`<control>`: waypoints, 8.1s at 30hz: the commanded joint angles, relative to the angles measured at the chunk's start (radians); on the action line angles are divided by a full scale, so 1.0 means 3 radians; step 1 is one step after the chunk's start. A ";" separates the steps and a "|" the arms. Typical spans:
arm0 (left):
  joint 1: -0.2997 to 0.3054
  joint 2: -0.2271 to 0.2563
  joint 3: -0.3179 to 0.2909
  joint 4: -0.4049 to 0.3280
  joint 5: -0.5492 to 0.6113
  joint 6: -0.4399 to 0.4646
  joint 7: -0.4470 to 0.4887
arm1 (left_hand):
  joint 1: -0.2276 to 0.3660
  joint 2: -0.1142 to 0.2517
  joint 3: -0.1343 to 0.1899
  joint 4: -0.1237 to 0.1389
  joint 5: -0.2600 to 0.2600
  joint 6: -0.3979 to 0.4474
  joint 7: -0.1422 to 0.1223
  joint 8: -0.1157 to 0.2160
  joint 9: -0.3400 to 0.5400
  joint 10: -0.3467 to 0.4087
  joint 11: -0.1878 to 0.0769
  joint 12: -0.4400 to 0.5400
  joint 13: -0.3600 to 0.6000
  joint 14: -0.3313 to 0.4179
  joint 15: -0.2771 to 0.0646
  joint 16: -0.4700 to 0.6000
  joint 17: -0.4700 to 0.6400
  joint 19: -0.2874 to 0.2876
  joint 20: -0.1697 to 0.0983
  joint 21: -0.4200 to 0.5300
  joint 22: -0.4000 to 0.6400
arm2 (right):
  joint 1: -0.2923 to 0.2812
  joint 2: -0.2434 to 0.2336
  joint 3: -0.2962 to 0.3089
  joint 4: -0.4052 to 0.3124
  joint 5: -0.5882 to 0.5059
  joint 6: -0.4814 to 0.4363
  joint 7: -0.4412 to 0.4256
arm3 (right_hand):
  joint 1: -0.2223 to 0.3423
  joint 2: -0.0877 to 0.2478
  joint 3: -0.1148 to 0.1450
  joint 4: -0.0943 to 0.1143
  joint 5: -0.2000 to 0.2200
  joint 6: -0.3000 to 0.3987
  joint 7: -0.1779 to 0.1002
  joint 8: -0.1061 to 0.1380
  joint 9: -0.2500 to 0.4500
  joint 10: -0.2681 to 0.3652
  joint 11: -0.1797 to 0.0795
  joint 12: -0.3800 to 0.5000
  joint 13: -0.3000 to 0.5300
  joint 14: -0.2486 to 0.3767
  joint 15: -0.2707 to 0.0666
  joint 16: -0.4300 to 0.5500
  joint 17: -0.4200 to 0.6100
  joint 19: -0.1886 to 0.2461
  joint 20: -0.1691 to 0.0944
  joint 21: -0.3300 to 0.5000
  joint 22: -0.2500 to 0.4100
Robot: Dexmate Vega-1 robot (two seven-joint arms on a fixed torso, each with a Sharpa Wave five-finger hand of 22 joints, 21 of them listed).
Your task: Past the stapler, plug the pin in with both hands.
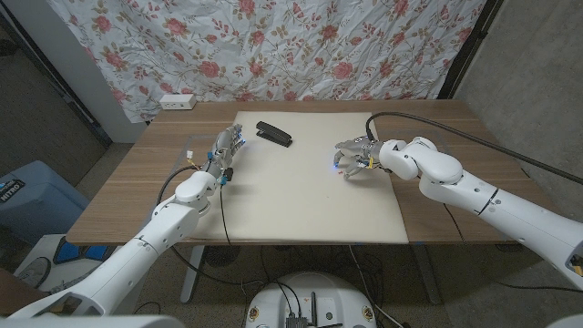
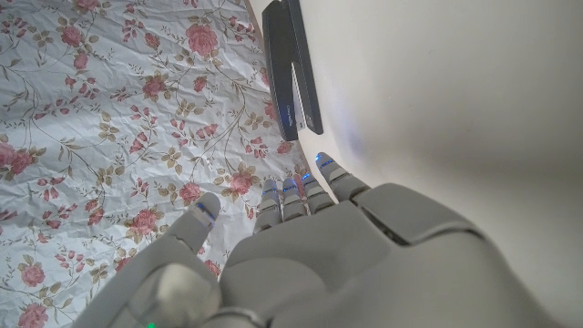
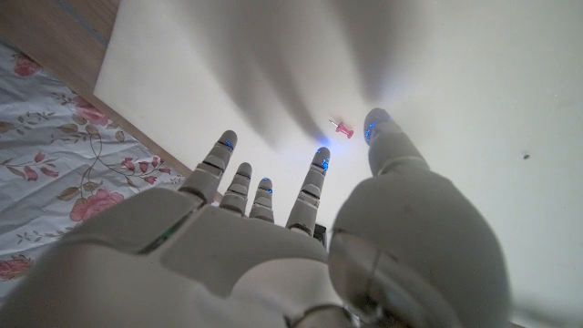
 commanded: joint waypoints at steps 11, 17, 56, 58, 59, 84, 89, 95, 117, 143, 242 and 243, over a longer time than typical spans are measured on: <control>-0.0004 -0.0015 0.0019 -0.0002 0.0012 0.0010 0.0017 | -0.0009 0.0238 0.0014 0.0013 0.0029 0.0019 -0.0009 -0.0013 0.0013 0.0002 -0.0004 -0.0003 0.0011 0.0032 -0.0018 0.0000 0.0011 0.0035 -0.0029 -0.0010 0.0003 | -0.0024 0.0033 -0.0022 0.0092 -0.0066 0.0069 -0.0179 | 0.0102 0.0039 -0.0011 0.0015 -0.0066 0.0252 0.0003 0.0146 0.0029 0.0121 -0.0038 0.0039 0.0006 0.0080 -0.0018 0.0045 0.0032 0.0141 -0.0016 0.0025 0.0013; 0.0023 0.0000 0.0003 -0.0029 0.0009 -0.0003 0.0024 | -0.0009 0.0238 0.0015 0.0014 0.0029 0.0020 -0.0008 -0.0013 0.0013 0.0001 -0.0003 -0.0004 0.0011 0.0034 -0.0018 0.0000 0.0011 0.0035 -0.0027 -0.0010 0.0003 | -0.0032 0.0039 -0.0033 0.0108 -0.0088 0.0094 -0.0235 | 0.0134 0.0052 -0.0012 0.0011 -0.0078 0.0320 0.0001 0.0181 0.0034 0.0158 -0.0045 0.0046 0.0004 0.0101 -0.0030 0.0056 0.0038 0.0157 -0.0022 0.0021 0.0014; 0.0094 0.0034 -0.0018 -0.0117 0.0006 0.0028 0.0066 | -0.0006 0.0237 0.0021 0.0013 0.0029 0.0021 -0.0011 -0.0013 0.0014 0.0000 -0.0012 -0.0005 0.0011 0.0041 -0.0013 -0.0001 0.0010 0.0041 -0.0026 -0.0013 0.0003 | -0.0189 0.0035 -0.0020 0.0258 -0.0204 0.0115 -0.0826 | 0.0262 0.0055 -0.0133 0.0032 -0.0143 0.1059 0.0003 0.0565 0.0106 0.0520 -0.0136 0.0106 -0.0013 0.0355 -0.0196 0.0185 0.0105 0.0436 -0.0154 0.0047 0.0022; 0.0094 0.0029 -0.0019 -0.0107 0.0001 0.0007 0.0049 | -0.0005 0.0237 0.0021 0.0013 0.0029 0.0018 -0.0013 -0.0014 0.0014 0.0002 -0.0006 -0.0004 0.0012 0.0041 -0.0013 -0.0001 0.0010 0.0041 -0.0025 -0.0013 0.0003 | -0.0195 0.0033 -0.0018 0.0265 -0.0206 0.0116 -0.0855 | 0.0261 0.0054 -0.0143 0.0035 -0.0147 0.1105 0.0004 0.0591 0.0113 0.0532 -0.0139 0.0106 -0.0013 0.0365 -0.0201 0.0190 0.0109 0.0450 -0.0157 0.0048 0.0023; 0.0095 0.0030 -0.0018 -0.0108 0.0001 0.0007 0.0049 | -0.0005 0.0237 0.0021 0.0013 0.0029 0.0018 -0.0008 -0.0014 0.0014 0.0003 -0.0007 -0.0003 0.0012 0.0040 -0.0015 -0.0002 0.0010 0.0041 -0.0027 -0.0014 0.0003 | -0.0201 0.0032 -0.0016 0.0268 -0.0208 0.0113 -0.0876 | 0.0261 0.0052 -0.0149 0.0036 -0.0148 0.1123 0.0001 0.0603 0.0117 0.0544 -0.0143 0.0108 -0.0014 0.0378 -0.0207 0.0197 0.0111 0.0457 -0.0167 0.0048 0.0023; 0.0111 0.0016 -0.0017 -0.0105 0.0006 -0.0029 0.0048 | -0.0003 0.0232 0.0025 0.0008 0.0028 0.0023 -0.0011 -0.0012 0.0014 0.0002 -0.0010 -0.0004 0.0012 0.0040 -0.0012 -0.0003 0.0010 0.0044 -0.0026 -0.0015 0.0003 | -0.0197 0.0034 -0.0051 0.0330 -0.0252 0.0131 -0.0986 | 0.0249 0.0115 -0.0221 0.0071 -0.0154 0.1525 0.0000 0.0848 0.0199 0.0774 -0.0182 0.0147 -0.0016 0.0462 -0.0271 0.0253 0.0157 0.0544 -0.0212 0.0044 0.0028; 0.0126 0.0022 -0.0018 -0.0130 0.0010 -0.0013 0.0069 | -0.0003 0.0232 0.0025 0.0008 0.0028 0.0023 -0.0012 -0.0012 0.0014 0.0003 -0.0007 -0.0003 0.0012 0.0041 -0.0011 -0.0003 0.0010 0.0044 -0.0025 -0.0015 0.0003 | -0.0207 0.0032 -0.0051 0.0324 -0.0265 0.0116 -0.0993 | 0.0245 0.0141 -0.0230 0.0076 -0.0151 0.1610 0.0001 0.0894 0.0211 0.0825 -0.0196 0.0156 -0.0016 0.0471 -0.0292 0.0262 0.0167 0.0554 -0.0225 0.0042 0.0029; 0.0144 0.0022 -0.0022 -0.0143 0.0003 -0.0024 0.0066 | -0.0004 0.0231 0.0026 0.0008 0.0028 0.0019 -0.0015 -0.0014 0.0014 0.0003 -0.0009 -0.0003 0.0012 0.0043 -0.0009 -0.0003 0.0010 0.0045 -0.0024 -0.0015 0.0003 | -0.0213 0.0024 -0.0052 0.0304 -0.0283 0.0096 -0.0964 | 0.0248 0.0162 -0.0234 0.0076 -0.0149 0.1668 -0.0003 0.0923 0.0217 0.0860 -0.0236 0.0160 -0.0017 0.0495 -0.0316 0.0277 0.0175 0.0564 -0.0242 0.0040 0.0029; 0.0160 0.0032 -0.0029 -0.0158 0.0008 -0.0041 0.0059 | -0.0005 0.0229 0.0027 0.0009 0.0027 0.0021 -0.0018 -0.0013 0.0014 0.0003 -0.0010 -0.0004 0.0012 0.0048 -0.0013 -0.0002 0.0011 0.0054 -0.0015 -0.0014 0.0004 | -0.0193 0.0034 -0.0041 0.0289 -0.0236 0.0103 -0.0846 | 0.0315 0.0273 -0.0207 0.0057 -0.0131 0.1762 -0.0005 0.0911 0.0148 0.0956 -0.0295 0.0165 -0.0022 0.0496 -0.0358 0.0289 0.0191 0.0569 -0.0265 0.0026 0.0029; 0.0131 0.0054 0.0016 -0.0255 0.0115 0.0038 0.0143 | -0.0005 0.0229 0.0029 0.0008 0.0027 0.0026 -0.0015 -0.0011 0.0014 0.0017 -0.0012 0.0001 0.0012 0.0050 -0.0015 -0.0002 0.0011 0.0052 -0.0011 -0.0016 0.0004 | -0.0352 -0.0046 0.0210 0.0269 0.0258 0.0155 -0.1285 | 0.0344 0.0304 -0.0219 0.0045 -0.0133 0.1817 0.0008 0.0872 0.0053 0.1027 -0.0306 0.0163 -0.0026 0.0535 -0.0389 0.0312 0.0198 0.0585 -0.0284 0.0021 0.0028; -0.0597 0.0475 0.1462 -0.1045 0.3772 0.0975 -0.0630 | -0.0117 0.0310 -0.0102 0.0247 0.0017 -0.0005 -0.0208 -0.0032 0.0014 0.0001 -0.0146 -0.0019 0.0008 -0.0173 -0.0228 0.0004 0.0050 -0.0415 -0.0456 -0.0051 0.0018 | -0.0670 0.0277 0.0591 0.0749 0.1847 0.0380 -0.2659 | 0.0380 0.0324 -0.0291 0.0036 -0.0094 0.1872 0.0075 0.0783 -0.0113 0.1181 -0.0296 0.0125 -0.0033 0.0573 -0.0369 0.0337 0.0205 0.0550 -0.0234 -0.0016 0.0026; -0.0606 0.0463 0.1474 -0.1033 0.3787 0.0979 -0.0652 | -0.0119 0.0309 -0.0109 0.0249 0.0017 -0.0002 -0.0212 -0.0030 0.0014 0.0003 -0.0152 -0.0017 0.0008 -0.0170 -0.0229 0.0007 0.0051 -0.0416 -0.0459 -0.0049 0.0018 | -0.0670 0.0282 0.0590 0.0751 0.1853 0.0376 -0.2664 | 0.0381 0.0324 -0.0292 0.0036 -0.0093 0.1872 0.0075 0.0782 -0.0114 0.1182 -0.0298 0.0125 -0.0033 0.0573 -0.0366 0.0337 0.0205 0.0548 -0.0233 -0.0017 0.0026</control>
